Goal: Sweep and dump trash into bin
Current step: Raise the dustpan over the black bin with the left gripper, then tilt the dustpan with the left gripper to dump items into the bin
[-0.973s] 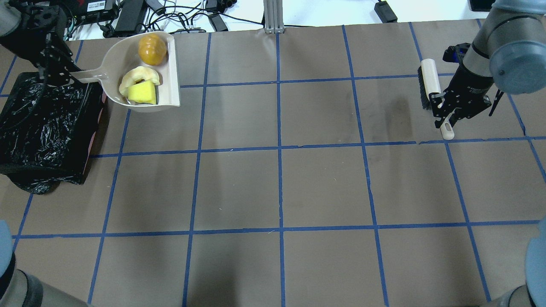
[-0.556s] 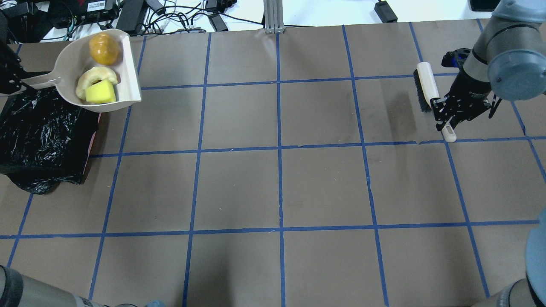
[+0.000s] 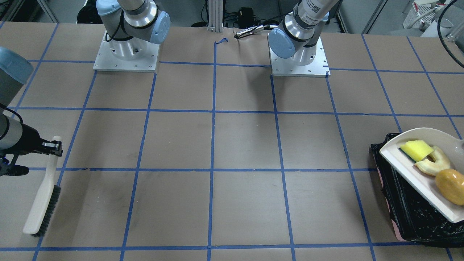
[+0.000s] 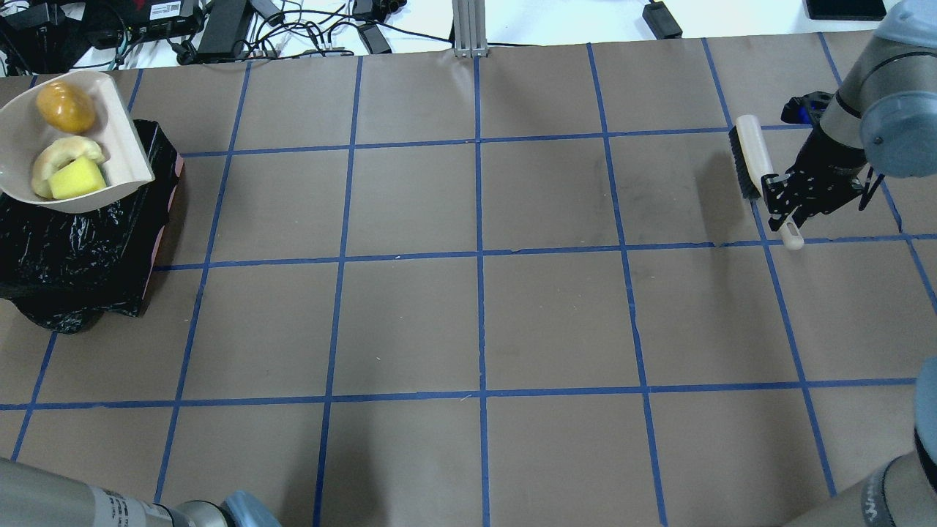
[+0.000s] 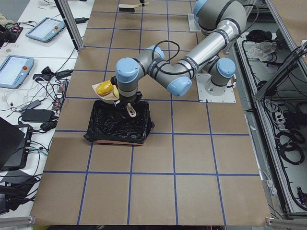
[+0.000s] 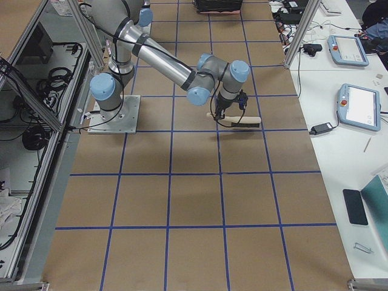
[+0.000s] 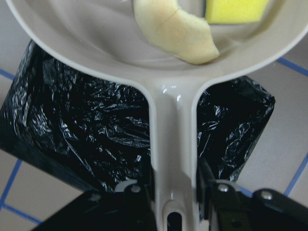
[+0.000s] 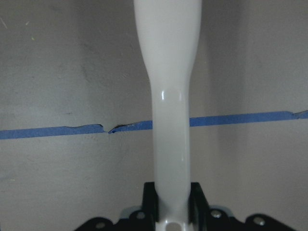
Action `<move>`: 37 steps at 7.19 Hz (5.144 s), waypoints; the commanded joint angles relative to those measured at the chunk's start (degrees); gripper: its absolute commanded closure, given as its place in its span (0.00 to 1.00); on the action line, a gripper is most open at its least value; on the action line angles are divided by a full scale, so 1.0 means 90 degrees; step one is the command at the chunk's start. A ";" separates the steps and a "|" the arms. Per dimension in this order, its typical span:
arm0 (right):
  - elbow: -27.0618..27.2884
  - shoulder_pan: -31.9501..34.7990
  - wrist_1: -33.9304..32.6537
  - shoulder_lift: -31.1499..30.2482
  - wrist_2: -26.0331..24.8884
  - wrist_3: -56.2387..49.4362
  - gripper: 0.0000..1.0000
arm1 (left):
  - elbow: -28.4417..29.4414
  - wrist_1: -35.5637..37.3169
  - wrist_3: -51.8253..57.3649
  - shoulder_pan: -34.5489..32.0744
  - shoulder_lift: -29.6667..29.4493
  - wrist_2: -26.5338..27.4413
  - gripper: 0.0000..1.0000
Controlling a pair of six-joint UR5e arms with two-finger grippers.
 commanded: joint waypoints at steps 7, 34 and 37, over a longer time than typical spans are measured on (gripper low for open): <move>0.0010 -0.0004 0.0037 0.0151 -0.0021 -0.0489 1.00 | 0.0513 0.0246 0.2085 0.1122 -0.0586 0.0243 1.00; -0.0635 0.2780 0.0387 -0.1929 0.0605 0.2187 0.00 | 0.1686 0.1145 0.3200 -0.0907 -0.1241 0.4188 1.00; -0.0615 0.2760 0.0408 -0.1948 0.0546 0.2177 0.00 | 0.1404 0.1457 0.3239 -0.1142 -0.1154 0.4598 1.00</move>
